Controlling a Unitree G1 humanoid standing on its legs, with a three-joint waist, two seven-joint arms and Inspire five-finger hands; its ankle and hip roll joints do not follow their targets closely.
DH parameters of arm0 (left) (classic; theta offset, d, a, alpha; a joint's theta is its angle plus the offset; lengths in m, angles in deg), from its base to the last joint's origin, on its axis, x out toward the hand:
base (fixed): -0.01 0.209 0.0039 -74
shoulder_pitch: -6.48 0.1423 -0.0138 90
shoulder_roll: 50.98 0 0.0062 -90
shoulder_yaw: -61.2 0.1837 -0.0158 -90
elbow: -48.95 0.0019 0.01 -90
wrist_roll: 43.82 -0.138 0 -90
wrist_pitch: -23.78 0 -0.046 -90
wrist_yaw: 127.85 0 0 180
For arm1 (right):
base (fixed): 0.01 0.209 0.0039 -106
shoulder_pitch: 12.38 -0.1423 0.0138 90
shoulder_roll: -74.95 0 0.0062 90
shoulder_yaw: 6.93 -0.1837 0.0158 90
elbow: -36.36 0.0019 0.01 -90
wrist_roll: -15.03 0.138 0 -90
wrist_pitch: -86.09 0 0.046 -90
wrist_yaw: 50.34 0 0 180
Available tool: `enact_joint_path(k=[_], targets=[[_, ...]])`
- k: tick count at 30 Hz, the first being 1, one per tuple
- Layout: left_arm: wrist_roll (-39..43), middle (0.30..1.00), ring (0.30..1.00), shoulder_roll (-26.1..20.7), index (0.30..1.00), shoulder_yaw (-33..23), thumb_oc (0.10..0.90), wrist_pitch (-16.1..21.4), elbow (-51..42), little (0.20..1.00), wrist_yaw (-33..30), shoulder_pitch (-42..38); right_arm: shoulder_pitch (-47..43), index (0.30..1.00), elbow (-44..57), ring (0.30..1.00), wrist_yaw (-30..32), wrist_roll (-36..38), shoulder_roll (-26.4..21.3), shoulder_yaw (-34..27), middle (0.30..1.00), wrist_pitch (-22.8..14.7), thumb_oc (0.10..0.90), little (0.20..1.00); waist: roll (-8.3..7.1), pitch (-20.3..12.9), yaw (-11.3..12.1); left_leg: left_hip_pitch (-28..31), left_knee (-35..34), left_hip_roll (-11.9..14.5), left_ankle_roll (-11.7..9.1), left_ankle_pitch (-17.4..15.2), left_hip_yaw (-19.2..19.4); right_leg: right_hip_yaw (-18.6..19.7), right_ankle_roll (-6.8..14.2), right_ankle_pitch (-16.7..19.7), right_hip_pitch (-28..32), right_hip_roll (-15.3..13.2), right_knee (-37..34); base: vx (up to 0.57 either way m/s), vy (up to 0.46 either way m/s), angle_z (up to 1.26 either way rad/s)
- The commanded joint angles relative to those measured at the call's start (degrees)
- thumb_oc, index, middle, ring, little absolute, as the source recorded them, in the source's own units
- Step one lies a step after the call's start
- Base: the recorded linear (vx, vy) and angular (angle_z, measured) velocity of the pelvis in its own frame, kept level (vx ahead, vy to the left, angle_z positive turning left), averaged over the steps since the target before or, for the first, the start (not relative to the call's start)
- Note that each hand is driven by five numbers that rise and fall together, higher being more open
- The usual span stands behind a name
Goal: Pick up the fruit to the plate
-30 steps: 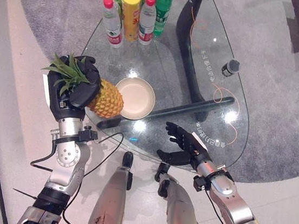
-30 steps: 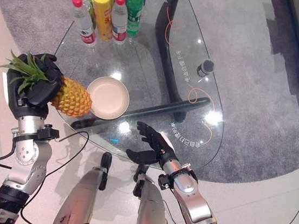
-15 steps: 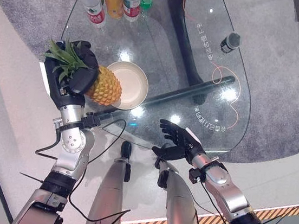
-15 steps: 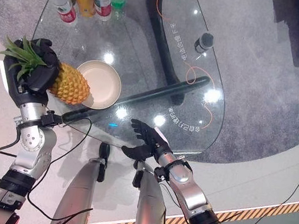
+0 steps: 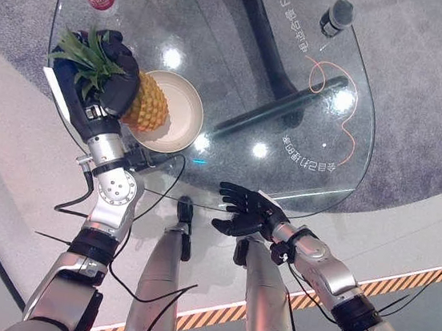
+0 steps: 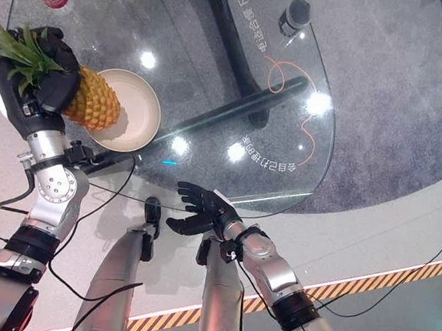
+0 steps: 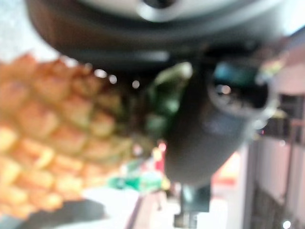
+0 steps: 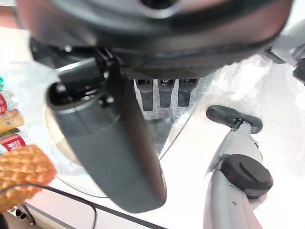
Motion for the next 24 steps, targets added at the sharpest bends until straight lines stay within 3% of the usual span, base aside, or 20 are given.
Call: enact_joint_path(k=[1, 8, 11, 16, 18, 21, 22, 24], targets=[[-5.8, 0.300, 0.300, -2.1, 0.300, 0.3, 0.100, 11.2, -3.9, 0.200, -1.4, -6.8, -0.9, 0.900, 4.1, 0.900, -3.2, 3.9, -2.0, 0.6, 0.900, -1.7, 0.800, 0.900, 1.87, -1.3, 1.9, 0.5, -3.4, -2.0, -1.6, 0.4, 1.0, -1.3, 2.9, 0.2, -1.2, 0.5, 5.2, -0.02, 0.085, -0.03], [-10.5, 0.300, 0.300, -0.8, 0.300, 1.4, 0.100, 12.3, -2.5, 0.200, -5.8, -8.8, -1.7, 0.900, 3.4, 0.900, -3.0, 3.9, -2.6, 2.3, 0.900, -1.4, 0.800, 0.900, 2.61, -1.3, 1.2, -0.8, -3.5, -3.0, -1.9, -0.8, 0.7, -0.1, 2.7, -0.6, -4.0, 1.7, 6.1, 0.01, 0.074, -0.08], [-13.1, 0.300, 0.300, -0.6, 0.300, 1.6, 0.100, 12.0, -1.7, 0.200, -9.8, -10.2, -2.9, 0.900, 3.5, 0.900, -2.8, 3.5, -3.2, 2.1, 0.900, -1.7, 0.800, 0.900, 2.56, -1.3, 0.6, -3.6, -4.5, -3.9, -1.6, 1.4, 1.3, 0.0, 1.7, 1.4, -6.7, 2.3, 4.4, -0.05, 0.055, -0.03], [-12.7, 0.300, 0.300, -0.7, 0.300, 1.8, 0.100, 12.4, 0.5, 0.200, -10.9, -10.2, -2.9, 0.900, 3.1, 0.900, -2.4, 3.2, -3.1, 2.4, 0.900, -1.9, 0.800, 0.900, 2.50, -1.3, 0.6, -2.7, -4.7, -4.2, -2.1, 0.3, 1.0, 0.1, 1.9, 0.1, -5.7, 3.1, 4.4, 0.01, 0.026, -0.06], [-12.9, 0.300, 0.300, -0.9, 0.300, 1.9, 0.100, 12.4, 2.1, 0.200, -12.2, -11.4, -4.0, 0.900, 2.6, 0.900, -2.3, 3.3, -3.4, 2.3, 0.900, -2.2, 0.800, 0.900, 2.23, -1.3, 0.2, -5.1, -5.2, -4.2, -2.2, 2.3, 1.8, -0.5, 1.0, 1.5, -7.6, 3.1, 3.4, -0.07, 0.012, -0.04], [-12.7, 0.300, 0.300, -1.1, 0.300, 2.8, 0.100, 11.5, 4.7, 0.200, -14.0, -12.0, -3.9, 0.900, 1.9, 0.900, -2.9, 3.3, -3.3, 2.8, 0.900, -2.6, 0.800, 0.900, 2.26, -1.3, 0.2, -4.0, -5.3, -4.4, -2.7, 1.1, 1.2, -0.1, 1.3, 0.2, -6.7, 3.7, 3.8, -0.02, -0.002, -0.02], [-13.1, 0.300, 0.300, -1.1, 0.300, 2.9, 0.100, 11.1, 5.5, 0.200, -14.8, -13.1, -4.6, 0.900, 2.0, 0.900, -3.0, 3.3, -3.4, 2.6, 0.900, -2.8, 0.800, 0.900, 2.04, -1.3, -0.1, -5.6, -5.8, -4.6, -2.3, 2.8, 1.7, -0.4, 0.7, 1.8, -8.2, 3.6, 3.2, -0.05, -0.022, 0.01], [-13.2, 0.300, 0.300, -1.1, 0.300, 3.2, 0.100, 10.8, 7.2, 0.200, -15.3, -13.7, -5.0, 0.900, 1.6, 0.900, -3.2, 3.3, -3.2, 2.8, 0.900, -3.4, 0.800, 0.900, 1.94, -1.3, -0.2, -5.6, -6.1, -4.7, -2.2, 3.1, 1.7, -0.4, 0.7, 2.0, -8.6, 3.7, 3.2, -0.04, -0.018, 0.03]])
